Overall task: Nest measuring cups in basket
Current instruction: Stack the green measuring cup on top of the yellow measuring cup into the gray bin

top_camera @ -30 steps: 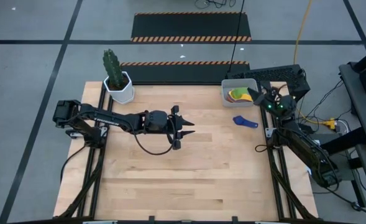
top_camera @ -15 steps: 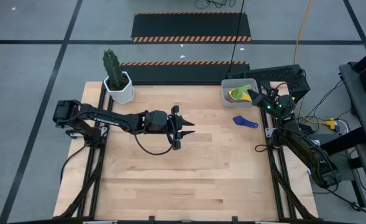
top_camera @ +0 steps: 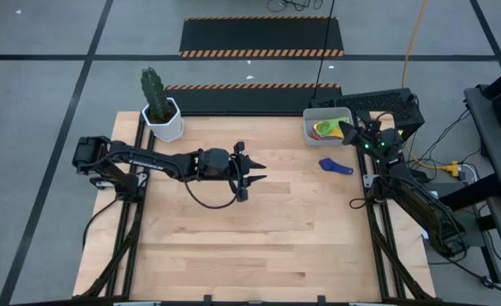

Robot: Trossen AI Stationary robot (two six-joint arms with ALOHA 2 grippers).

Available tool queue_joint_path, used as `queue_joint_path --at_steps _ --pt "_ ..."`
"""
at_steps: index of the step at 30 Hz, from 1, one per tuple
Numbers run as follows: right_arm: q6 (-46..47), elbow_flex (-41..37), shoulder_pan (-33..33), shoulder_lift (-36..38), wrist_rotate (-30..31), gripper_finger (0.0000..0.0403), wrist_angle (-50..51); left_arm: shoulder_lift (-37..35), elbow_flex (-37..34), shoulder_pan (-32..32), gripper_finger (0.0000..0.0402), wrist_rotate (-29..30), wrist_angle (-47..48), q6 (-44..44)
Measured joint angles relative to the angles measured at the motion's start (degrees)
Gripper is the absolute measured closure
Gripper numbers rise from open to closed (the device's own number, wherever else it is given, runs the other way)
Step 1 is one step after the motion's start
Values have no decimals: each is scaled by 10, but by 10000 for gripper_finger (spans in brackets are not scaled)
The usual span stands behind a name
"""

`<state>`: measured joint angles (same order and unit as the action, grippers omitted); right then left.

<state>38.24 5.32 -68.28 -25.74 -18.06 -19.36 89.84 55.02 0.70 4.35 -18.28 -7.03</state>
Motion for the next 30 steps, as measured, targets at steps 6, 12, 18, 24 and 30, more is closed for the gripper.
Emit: queue_joint_path --at_steps 6,12,18,24,30 --pt "-45 65 58 14 48 332 44 0 0 2 266 0 0 0" --pt "-158 147 130 -7 198 345 194 0 0 13 266 0 -10 0" --pt "-231 183 189 -54 328 385 246 0 0 26 266 -41 -12 0" --pt "-248 186 204 -147 386 400 259 0 0 32 266 -44 -13 -2" --pt "-257 185 204 -211 423 402 275 0 0 30 266 -46 -5 -3"
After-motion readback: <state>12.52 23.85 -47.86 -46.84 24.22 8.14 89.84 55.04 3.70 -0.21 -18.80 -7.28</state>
